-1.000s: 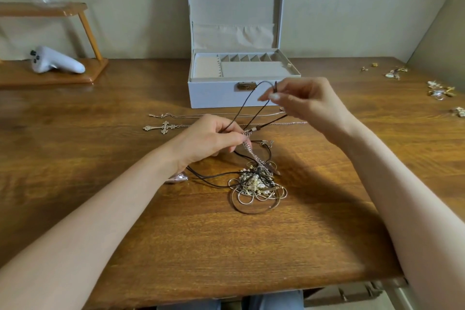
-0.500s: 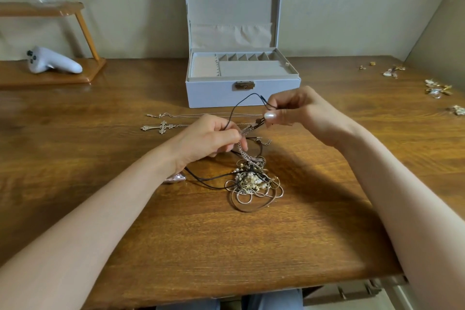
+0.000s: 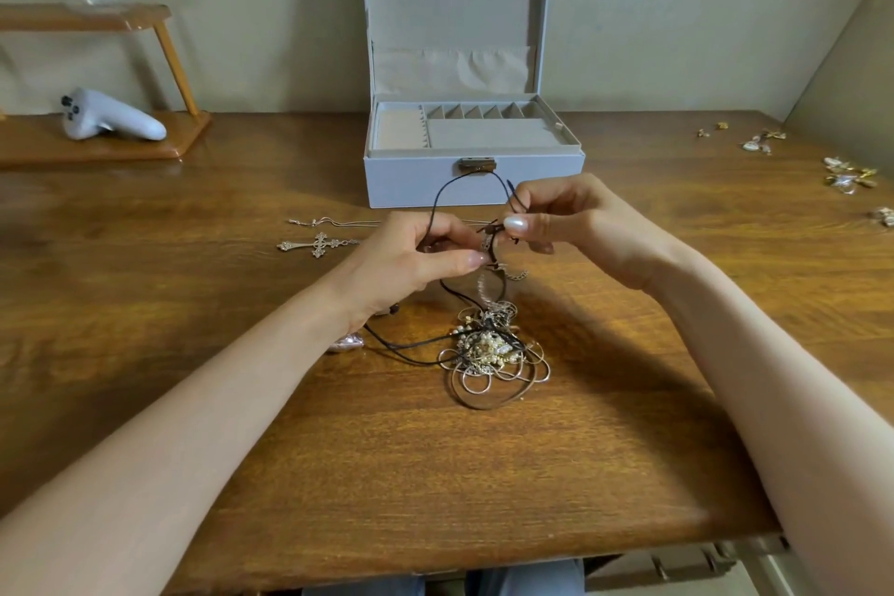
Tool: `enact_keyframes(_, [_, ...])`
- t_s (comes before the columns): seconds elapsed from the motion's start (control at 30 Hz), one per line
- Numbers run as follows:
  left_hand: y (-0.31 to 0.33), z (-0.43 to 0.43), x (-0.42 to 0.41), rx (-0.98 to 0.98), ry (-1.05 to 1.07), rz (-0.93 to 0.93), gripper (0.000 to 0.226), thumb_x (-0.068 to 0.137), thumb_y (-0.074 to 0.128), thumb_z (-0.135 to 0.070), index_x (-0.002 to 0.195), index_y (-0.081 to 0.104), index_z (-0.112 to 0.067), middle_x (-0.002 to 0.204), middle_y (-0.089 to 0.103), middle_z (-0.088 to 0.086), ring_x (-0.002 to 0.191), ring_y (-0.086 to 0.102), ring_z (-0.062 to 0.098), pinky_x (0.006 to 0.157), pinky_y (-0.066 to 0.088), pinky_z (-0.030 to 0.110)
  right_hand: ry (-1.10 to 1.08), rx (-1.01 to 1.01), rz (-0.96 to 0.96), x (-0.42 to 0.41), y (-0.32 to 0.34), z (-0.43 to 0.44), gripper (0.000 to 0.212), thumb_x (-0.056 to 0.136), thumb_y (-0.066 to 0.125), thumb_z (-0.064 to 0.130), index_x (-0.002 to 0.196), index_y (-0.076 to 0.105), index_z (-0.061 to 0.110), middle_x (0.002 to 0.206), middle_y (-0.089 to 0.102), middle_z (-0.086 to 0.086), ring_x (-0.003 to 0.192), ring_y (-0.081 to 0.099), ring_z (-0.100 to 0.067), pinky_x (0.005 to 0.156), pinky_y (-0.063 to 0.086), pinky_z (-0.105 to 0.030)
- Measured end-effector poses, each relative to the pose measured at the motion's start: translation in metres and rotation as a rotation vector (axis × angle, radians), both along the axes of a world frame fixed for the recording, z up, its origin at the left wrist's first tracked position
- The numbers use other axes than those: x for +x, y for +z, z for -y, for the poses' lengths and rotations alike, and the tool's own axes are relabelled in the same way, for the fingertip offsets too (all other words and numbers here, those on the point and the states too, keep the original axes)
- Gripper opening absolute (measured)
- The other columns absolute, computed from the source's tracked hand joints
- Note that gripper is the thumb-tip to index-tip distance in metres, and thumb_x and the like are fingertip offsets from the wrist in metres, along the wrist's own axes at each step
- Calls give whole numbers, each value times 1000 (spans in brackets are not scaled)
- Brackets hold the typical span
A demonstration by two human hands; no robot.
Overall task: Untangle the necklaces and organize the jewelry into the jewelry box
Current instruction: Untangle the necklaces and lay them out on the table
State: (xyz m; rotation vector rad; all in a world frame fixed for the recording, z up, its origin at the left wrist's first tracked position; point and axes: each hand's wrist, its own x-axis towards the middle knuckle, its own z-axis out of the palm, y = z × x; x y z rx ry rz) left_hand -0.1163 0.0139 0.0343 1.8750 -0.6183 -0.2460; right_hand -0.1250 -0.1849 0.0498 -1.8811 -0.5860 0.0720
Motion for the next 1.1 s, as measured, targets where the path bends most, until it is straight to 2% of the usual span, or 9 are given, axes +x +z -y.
enact_keyframes(0.13, [-3,-1,2,29,12,-14,7,87,62,-14,87,65,-21,63,53,-17,54,45,-6,49,35,8,-17,16,15,1,-2,0,17,88,55,7,72,55,8,55,58,17,55,38,-7,57,32,-19])
enact_keyframes(0.27, [-2,-2,3,9,5,-61,11,91,57,-14,83,62,-20,49,46,-20,46,43,-3,50,31,17,-69,59,-19,5,-3,2,14,83,61,19,74,60,9,57,55,10,56,47,-6,59,40,-15])
enact_keyframes(0.33, [-2,-2,3,-13,12,-63,8,90,60,-15,83,61,-19,49,49,-21,46,45,-4,51,30,20,-73,54,-37,8,-5,3,13,83,65,19,76,63,9,61,59,3,61,54,-9,62,45,-19])
enact_keyframes(0.43, [-2,-2,3,-55,-11,-53,7,85,66,-21,81,61,-18,57,48,-15,48,40,-1,47,29,14,-58,36,-44,8,-6,3,12,82,65,20,77,65,9,63,61,0,62,56,-12,64,47,-23])
enact_keyframes(0.6, [-1,-3,2,-115,-26,-79,12,89,58,-21,80,62,-14,61,43,-5,49,31,4,47,22,17,-65,51,-23,6,-5,1,11,78,63,22,74,63,12,60,58,3,58,52,-8,62,45,-19])
enact_keyframes(0.87, [0,-4,5,-197,2,-107,26,87,54,-28,70,53,-8,47,39,-12,44,30,4,43,22,15,-79,57,-57,7,-4,4,10,77,62,19,69,65,14,58,55,2,57,49,-9,63,41,-21])
enact_keyframes(0.97, [0,-3,5,-224,11,-98,29,80,57,-34,71,55,-7,48,40,-12,44,30,3,43,23,14,-64,47,-37,6,-4,3,16,80,63,20,66,69,23,57,53,3,58,48,-10,65,40,-24])
enact_keyframes(1.03, [1,-3,4,-244,21,-81,29,78,59,-35,72,57,-7,50,40,-10,44,30,3,43,24,13,-62,60,-14,5,-4,1,13,82,62,20,71,68,22,57,54,6,57,46,-9,63,40,-23])
enact_keyframes(1.1, [1,-2,4,-258,22,-66,29,78,59,-36,74,60,-7,51,40,-9,44,30,3,43,24,13,-62,77,10,4,-4,-1,12,82,62,20,72,67,20,59,52,-1,57,45,-11,61,39,-21])
